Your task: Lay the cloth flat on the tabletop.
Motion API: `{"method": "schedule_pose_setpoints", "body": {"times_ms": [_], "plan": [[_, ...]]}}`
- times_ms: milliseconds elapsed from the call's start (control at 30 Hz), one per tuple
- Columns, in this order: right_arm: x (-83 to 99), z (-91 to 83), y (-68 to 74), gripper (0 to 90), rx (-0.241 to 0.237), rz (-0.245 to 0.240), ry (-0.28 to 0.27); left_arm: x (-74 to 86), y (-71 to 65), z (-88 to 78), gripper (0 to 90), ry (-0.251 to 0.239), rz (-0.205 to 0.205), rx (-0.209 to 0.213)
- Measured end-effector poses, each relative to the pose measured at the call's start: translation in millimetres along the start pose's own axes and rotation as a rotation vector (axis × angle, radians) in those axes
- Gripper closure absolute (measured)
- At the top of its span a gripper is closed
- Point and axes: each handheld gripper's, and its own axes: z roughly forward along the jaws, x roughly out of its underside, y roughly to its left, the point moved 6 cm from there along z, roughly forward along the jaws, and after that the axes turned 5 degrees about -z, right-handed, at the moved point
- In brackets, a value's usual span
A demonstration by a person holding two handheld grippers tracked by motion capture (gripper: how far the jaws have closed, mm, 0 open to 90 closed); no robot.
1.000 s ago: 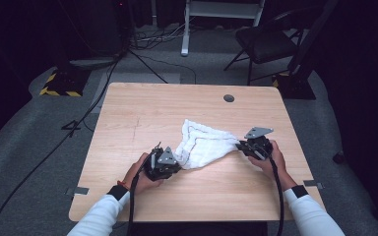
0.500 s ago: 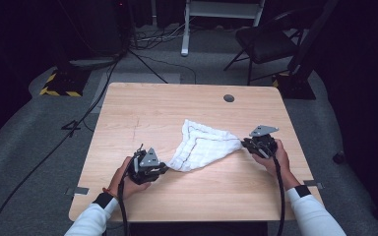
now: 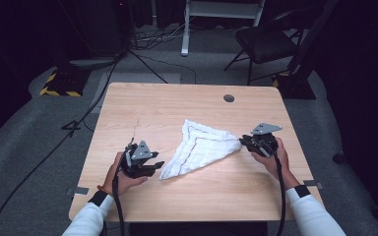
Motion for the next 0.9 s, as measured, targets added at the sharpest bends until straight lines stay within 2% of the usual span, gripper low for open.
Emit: {"method": "schedule_pose_setpoints", "body": {"times_ms": [133,367,600,700,900], "plan": [[-2.3,1.6,8.5,76.3,-0.030,-0.024,0.000,-2.7,-7.9,18.9,56.8,0.061,0.048,0.028],[-0.1,10.1,19.9,72.7,-0.068,-0.062,0.035,-8.6,-15.7,39.7,63.1,0.096,0.072,0.086],[5.9,15.6,17.3,72.9,-0.049,-0.075,0.073,-3.0,-24.3,46.3,79.4,0.143,0.125,0.143],[8.4,17.4,15.1,73.1,-0.040,-0.068,0.090,-1.3,-26.8,47.9,81.0,0.158,0.132,0.148],[12.9,20.5,11.9,72.8,-0.031,-0.072,0.114,0.4,-28.2,48.1,81.2,0.157,0.124,0.148]]}}
